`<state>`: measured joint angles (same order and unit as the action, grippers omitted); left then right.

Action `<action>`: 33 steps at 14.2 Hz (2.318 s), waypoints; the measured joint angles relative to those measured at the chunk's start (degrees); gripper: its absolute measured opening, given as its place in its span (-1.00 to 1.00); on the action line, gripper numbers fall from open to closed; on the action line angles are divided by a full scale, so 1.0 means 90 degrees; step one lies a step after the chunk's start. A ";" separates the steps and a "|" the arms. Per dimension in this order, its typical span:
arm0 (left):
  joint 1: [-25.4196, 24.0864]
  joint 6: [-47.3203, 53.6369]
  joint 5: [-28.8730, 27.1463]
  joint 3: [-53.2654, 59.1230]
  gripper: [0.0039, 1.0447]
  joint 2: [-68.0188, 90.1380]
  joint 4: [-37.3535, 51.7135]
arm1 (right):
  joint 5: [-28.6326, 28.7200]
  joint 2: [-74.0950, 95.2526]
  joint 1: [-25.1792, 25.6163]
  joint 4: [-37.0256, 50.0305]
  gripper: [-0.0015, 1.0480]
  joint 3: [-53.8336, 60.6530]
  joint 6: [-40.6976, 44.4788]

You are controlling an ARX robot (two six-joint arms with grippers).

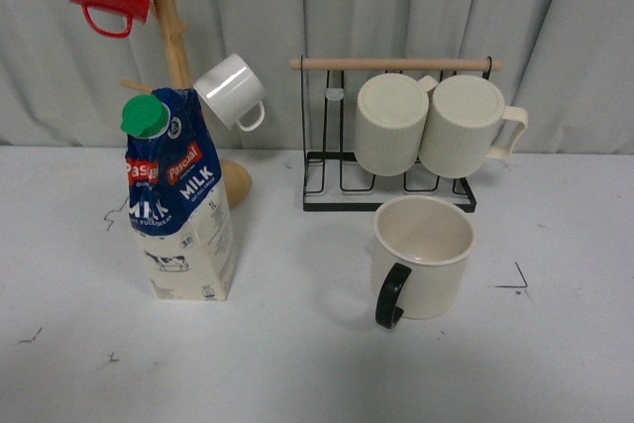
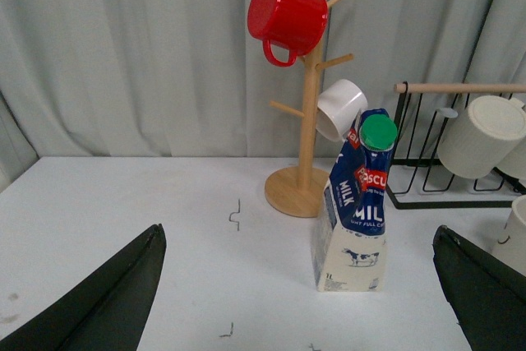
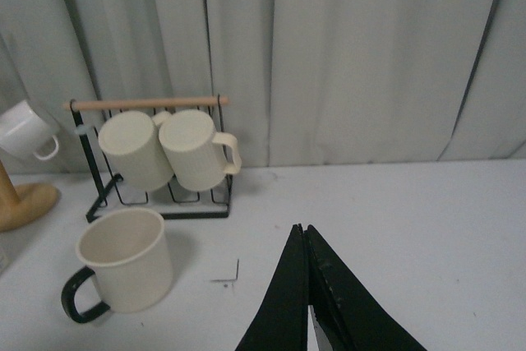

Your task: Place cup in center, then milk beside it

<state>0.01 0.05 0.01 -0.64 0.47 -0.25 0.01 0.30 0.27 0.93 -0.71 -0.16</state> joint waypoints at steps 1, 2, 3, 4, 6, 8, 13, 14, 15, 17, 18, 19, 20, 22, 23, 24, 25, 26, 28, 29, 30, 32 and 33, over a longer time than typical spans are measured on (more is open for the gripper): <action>0.0000 0.0000 0.0000 0.0000 0.88 0.0000 0.0007 | -0.0005 -0.0005 0.0000 -0.0155 -0.96 0.0005 0.0000; 0.0000 -0.0002 0.0002 0.0000 0.88 0.0000 0.0000 | -0.0005 0.0002 0.0000 -0.0146 -0.96 0.0005 0.0000; 0.0000 0.0000 -0.0002 0.0000 0.88 0.0000 0.0002 | -0.0005 -0.0005 0.0000 -0.0112 -0.96 0.0005 0.0000; 0.0000 -0.0002 -0.0002 0.0000 0.88 0.0000 0.0010 | -0.0005 -0.0005 0.0000 -0.0129 -0.96 0.0005 0.0000; 0.0000 -0.0002 -0.0002 0.0000 0.88 0.0000 0.0005 | -0.0005 -0.0005 0.0000 -0.0126 -0.92 0.0005 0.0002; 0.0000 -0.0002 -0.0002 0.0000 0.88 0.0000 0.0005 | -0.0005 -0.0005 0.0000 -0.0126 -0.45 0.0005 0.0002; 0.0000 -0.0002 -0.0002 0.0000 0.88 0.0000 0.0005 | -0.0005 -0.0005 0.0000 -0.0126 0.70 0.0005 0.0002; 0.0000 0.0000 -0.0002 0.0000 0.88 0.0000 0.0005 | -0.0005 -0.0005 0.0000 -0.0126 0.92 0.0005 0.0000; 0.0000 0.0000 -0.0002 0.0000 0.88 0.0000 0.0005 | -0.0005 -0.0005 0.0000 -0.0126 0.85 0.0005 0.0002; 0.0000 -0.0002 -0.0002 0.0000 0.88 0.0000 0.0005 | -0.0005 -0.0005 0.0000 -0.0126 0.87 0.0005 0.0002; 0.0000 0.0000 0.0000 0.0000 0.88 0.0000 0.0005 | -0.0005 -0.0005 0.0000 -0.0126 0.87 0.0005 0.0002; 0.0085 -0.0034 -0.0248 -0.0112 0.88 0.0078 -0.0449 | -0.0005 -0.0005 0.0000 -0.0126 0.87 0.0005 0.0002; 0.0427 -0.0148 -0.0908 -0.0493 0.88 0.1013 -0.1015 | -0.0005 -0.0005 0.0000 -0.0129 0.87 0.0005 0.0005; 0.0503 -0.0170 -0.0763 -0.0702 0.88 0.2186 -0.0119 | -0.0005 -0.0005 0.0000 -0.0129 0.87 0.0005 0.0002; 0.0510 -0.0168 -0.0712 -0.0760 0.88 0.2414 0.0073 | -0.0005 -0.0005 0.0000 -0.0129 0.87 0.0005 0.0002; 0.0520 -0.0170 -0.0692 -0.0789 0.88 0.2531 0.0177 | -0.0005 -0.0005 0.0000 -0.0129 0.87 0.0005 0.0002; 0.0537 -0.0170 -0.0646 -0.0857 0.88 0.2766 0.0386 | -0.0005 -0.0005 0.0000 -0.0129 0.87 0.0005 0.0002; 0.0546 -0.0168 -0.0617 -0.0945 0.88 0.3021 0.0578 | -0.0005 -0.0005 0.0000 -0.0129 0.87 0.0005 0.0002; 0.0792 -0.0163 -0.0566 -0.1336 0.88 0.4177 0.1428 | -0.0005 -0.0005 0.0000 -0.0126 0.87 0.0005 0.0002; 0.0996 -0.0165 -0.0454 -0.1605 0.88 0.5034 0.1894 | -0.0005 -0.0005 0.0000 -0.0126 0.87 0.0005 0.0002; 0.1171 -0.0170 -0.0398 -0.1829 0.88 0.5814 0.2164 | -0.0005 -0.0005 0.0000 -0.0126 0.87 0.0005 0.0002; 0.1443 -0.0165 -0.0306 -0.2137 0.88 0.6892 0.2533 | -0.0005 -0.0005 0.0000 -0.0126 0.87 0.0005 0.0002; 0.1564 -0.0165 -0.0304 -0.2334 0.88 0.7373 0.2710 | -0.0005 -0.0005 0.0000 -0.0126 0.87 0.0005 0.0002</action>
<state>14.09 -1.43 -2.72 -21.65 66.83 24.14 -0.03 0.25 0.27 -0.21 -0.67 -0.14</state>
